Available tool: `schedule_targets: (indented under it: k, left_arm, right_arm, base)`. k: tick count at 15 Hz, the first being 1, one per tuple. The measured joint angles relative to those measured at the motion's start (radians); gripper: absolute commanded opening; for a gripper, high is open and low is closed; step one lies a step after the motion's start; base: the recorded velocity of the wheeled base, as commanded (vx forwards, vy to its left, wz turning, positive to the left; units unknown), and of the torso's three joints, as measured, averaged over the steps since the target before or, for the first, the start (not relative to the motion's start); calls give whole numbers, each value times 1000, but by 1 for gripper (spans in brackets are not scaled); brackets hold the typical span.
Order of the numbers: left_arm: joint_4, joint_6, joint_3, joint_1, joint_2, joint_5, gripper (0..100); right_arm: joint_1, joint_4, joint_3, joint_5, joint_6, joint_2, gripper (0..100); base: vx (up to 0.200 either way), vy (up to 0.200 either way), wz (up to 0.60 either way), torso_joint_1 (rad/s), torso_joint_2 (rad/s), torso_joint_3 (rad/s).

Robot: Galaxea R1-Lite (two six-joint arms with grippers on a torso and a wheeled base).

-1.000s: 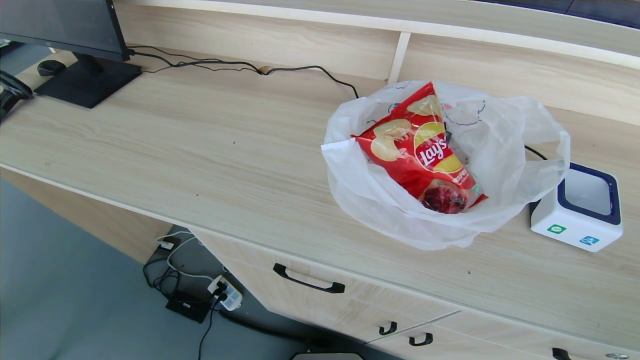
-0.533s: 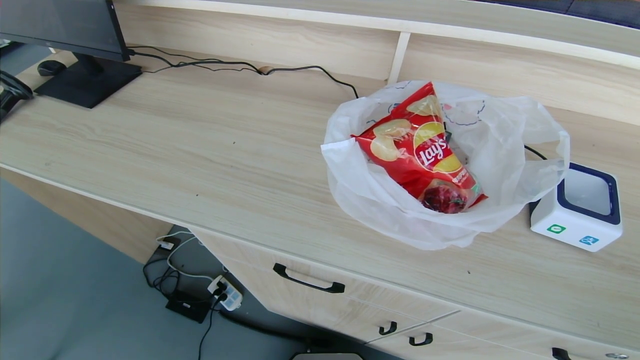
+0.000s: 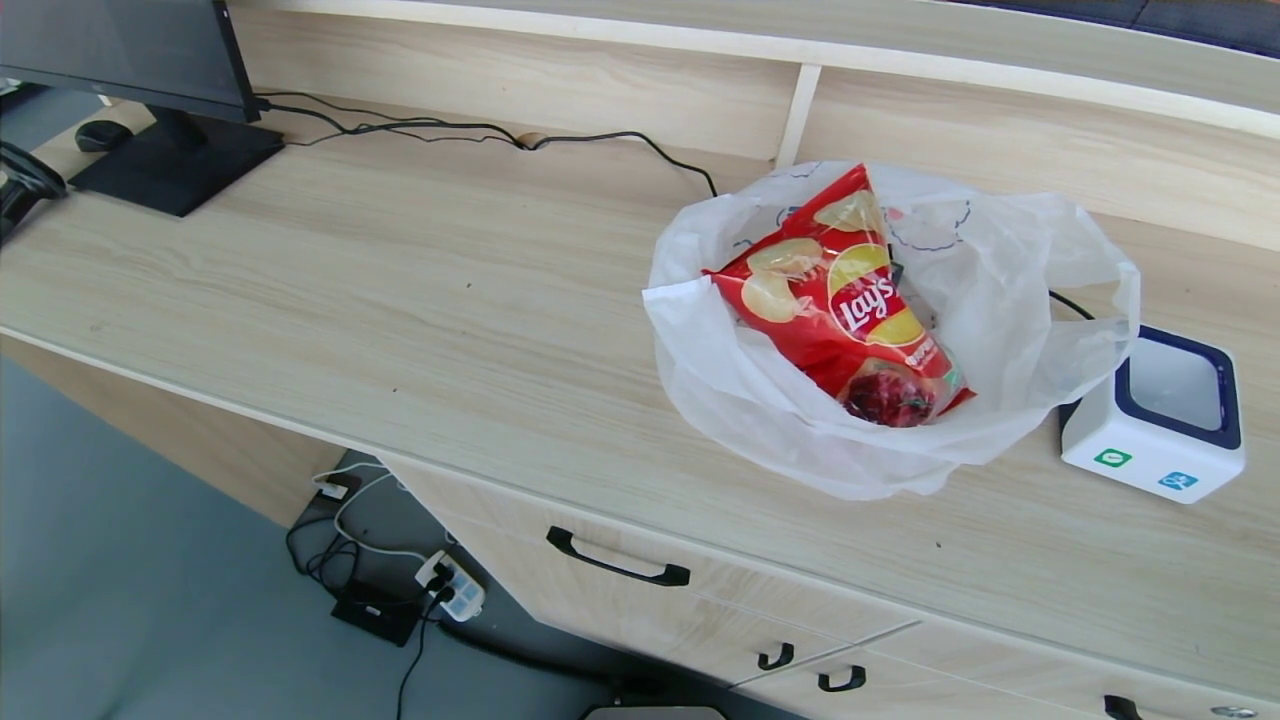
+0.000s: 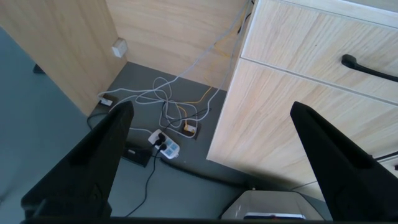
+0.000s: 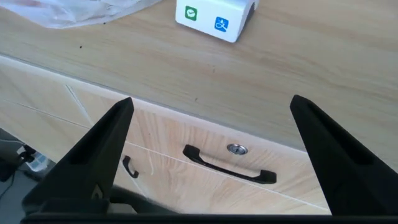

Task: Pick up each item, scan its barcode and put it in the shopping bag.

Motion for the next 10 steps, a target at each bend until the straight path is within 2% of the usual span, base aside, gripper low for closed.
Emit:
schedule_targets:
  k: [1, 4, 10]
  left_arm:
    - [0, 1, 0, -1, 0, 0, 100]
    - [2, -3, 0, 0, 0, 0, 100]
    - [3, 1, 0, 1, 0, 0, 100]
  right_arm:
    - [0, 65, -1, 9, 21, 0, 100]
    - [-4, 96, -2, 12, 117, 0, 100]
    - [-3, 96, 1, 12, 120, 0, 100]
  base:
    - [0, 0, 0, 0, 0, 0]
    - [0, 0, 0, 0, 0, 0]
    - [0, 0, 0, 0, 0, 0]
